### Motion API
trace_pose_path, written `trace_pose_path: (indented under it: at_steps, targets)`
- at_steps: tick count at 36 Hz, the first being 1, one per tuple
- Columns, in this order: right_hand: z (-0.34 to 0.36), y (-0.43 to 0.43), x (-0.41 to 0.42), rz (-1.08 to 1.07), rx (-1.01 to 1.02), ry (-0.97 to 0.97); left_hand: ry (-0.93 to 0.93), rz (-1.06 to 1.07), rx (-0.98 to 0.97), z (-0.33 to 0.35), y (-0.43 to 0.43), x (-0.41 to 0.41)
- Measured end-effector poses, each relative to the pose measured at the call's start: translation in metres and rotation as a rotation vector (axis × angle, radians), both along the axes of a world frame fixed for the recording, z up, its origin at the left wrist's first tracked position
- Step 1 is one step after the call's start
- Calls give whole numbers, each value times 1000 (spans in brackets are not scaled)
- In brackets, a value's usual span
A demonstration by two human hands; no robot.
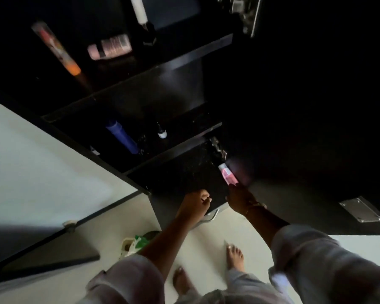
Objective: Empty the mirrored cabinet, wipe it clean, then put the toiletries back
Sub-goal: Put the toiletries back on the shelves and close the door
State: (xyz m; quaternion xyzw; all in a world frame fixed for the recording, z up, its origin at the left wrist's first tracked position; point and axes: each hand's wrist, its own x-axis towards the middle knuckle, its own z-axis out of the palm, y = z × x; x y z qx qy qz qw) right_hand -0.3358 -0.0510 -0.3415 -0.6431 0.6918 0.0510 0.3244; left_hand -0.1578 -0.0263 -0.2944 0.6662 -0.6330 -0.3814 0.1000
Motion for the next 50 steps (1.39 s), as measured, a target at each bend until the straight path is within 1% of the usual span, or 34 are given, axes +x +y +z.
trace_pose_path:
  at_steps: [2,4,7,9,15,19,21,23,25,27,28,30,31,32,35,38,40,43,46,50]
  targets:
    - [-8,-7,4,21,14,4,-30,2,20,-10,2,1]
    - [-12,-16,9,-12,85,1,-52,7,39,-18,4,3]
    - [-29,-26,13,11,87,23,-59,25,59,-27,6,6]
    - [-41,-28,13,-14,101,5,-58,28,61,-31,8,8]
    - [-65,-32,7,-240,30,-197,-41,53,42,-34,11,12]
    - [-49,-32,10,-282,-20,-224,-22,64,45,-32,11,13]
    - [-44,-32,12,-188,-76,-201,-19,69,40,-31,11,13]
    - [-36,-32,15,-182,-46,-162,-16,71,34,-30,11,13]
    - [-22,-30,18,-167,-21,-26,-13,68,28,-28,11,14]
    - [-14,-31,16,-129,-25,19,-10,66,26,-27,11,14]
    - [-13,-30,16,-134,-35,2,-11,65,27,-26,11,14]
    - [-12,-28,17,-178,-167,-95,-17,60,29,-23,11,15]
    - [-5,-25,19,-239,-180,-162,-22,56,28,-21,12,16]
    - [-2,-24,20,-239,-180,-183,-27,51,24,-19,12,17]
    - [16,-16,26,-116,-144,-124,-52,20,-4,-8,12,19]
    - [25,-4,26,-106,-214,-117,-51,5,-47,7,9,21]
    - [45,2,30,-96,-224,-97,-46,8,-85,18,8,24]
    - [77,7,36,-158,-262,-150,-39,-5,-154,37,3,28]
    - [97,3,39,-152,-377,-112,-34,-9,-226,57,-4,31]
    - [138,-6,46,-117,-479,-66,1,-3,-326,84,-14,34]
